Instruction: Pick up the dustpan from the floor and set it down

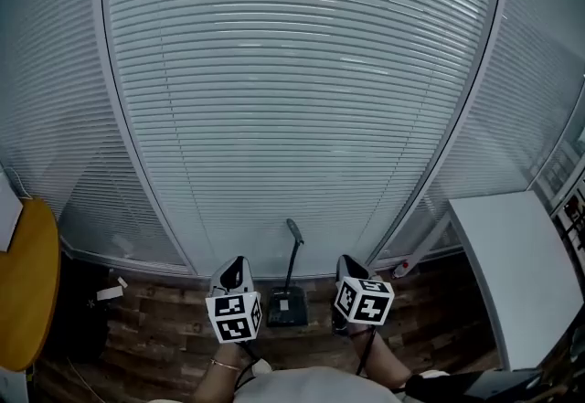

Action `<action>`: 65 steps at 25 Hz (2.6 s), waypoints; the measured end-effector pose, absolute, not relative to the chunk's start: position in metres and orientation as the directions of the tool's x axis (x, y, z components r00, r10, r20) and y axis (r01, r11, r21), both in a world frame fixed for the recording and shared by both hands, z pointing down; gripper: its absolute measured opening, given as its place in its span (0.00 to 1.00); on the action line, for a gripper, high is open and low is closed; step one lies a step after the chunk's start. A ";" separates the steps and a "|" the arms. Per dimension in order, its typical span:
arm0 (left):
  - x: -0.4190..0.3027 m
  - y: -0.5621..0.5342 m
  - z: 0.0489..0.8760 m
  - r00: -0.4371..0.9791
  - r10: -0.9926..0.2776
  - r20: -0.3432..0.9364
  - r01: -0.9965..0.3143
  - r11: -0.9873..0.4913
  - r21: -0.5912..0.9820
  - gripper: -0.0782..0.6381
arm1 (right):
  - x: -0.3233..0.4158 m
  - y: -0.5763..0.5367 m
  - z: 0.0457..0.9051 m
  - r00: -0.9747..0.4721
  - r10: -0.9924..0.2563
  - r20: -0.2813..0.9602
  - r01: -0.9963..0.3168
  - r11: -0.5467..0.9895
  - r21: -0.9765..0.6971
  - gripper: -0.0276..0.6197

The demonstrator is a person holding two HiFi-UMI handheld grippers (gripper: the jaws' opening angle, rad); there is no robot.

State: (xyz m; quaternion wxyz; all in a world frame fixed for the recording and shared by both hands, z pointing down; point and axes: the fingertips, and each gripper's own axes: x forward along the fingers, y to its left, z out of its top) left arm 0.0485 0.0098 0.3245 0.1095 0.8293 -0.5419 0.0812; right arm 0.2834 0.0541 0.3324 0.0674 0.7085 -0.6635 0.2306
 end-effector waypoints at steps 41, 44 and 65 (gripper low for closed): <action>0.031 -0.056 0.496 0.262 -0.824 0.502 -0.963 -0.253 0.087 0.13 | 0.286 -0.024 0.524 -0.115 -0.739 0.664 -0.969 -0.065 -0.240 0.09; 0.030 -0.048 0.530 0.260 -0.805 0.534 -0.963 -0.256 0.082 0.13 | 0.286 -0.019 0.549 -0.117 -0.726 0.678 -0.967 -0.073 -0.245 0.09; 0.011 -0.020 0.607 0.263 -0.775 0.575 -0.964 -0.241 0.116 0.13 | 0.261 -0.009 0.609 -0.114 -0.733 0.670 -0.973 -0.053 -0.224 0.09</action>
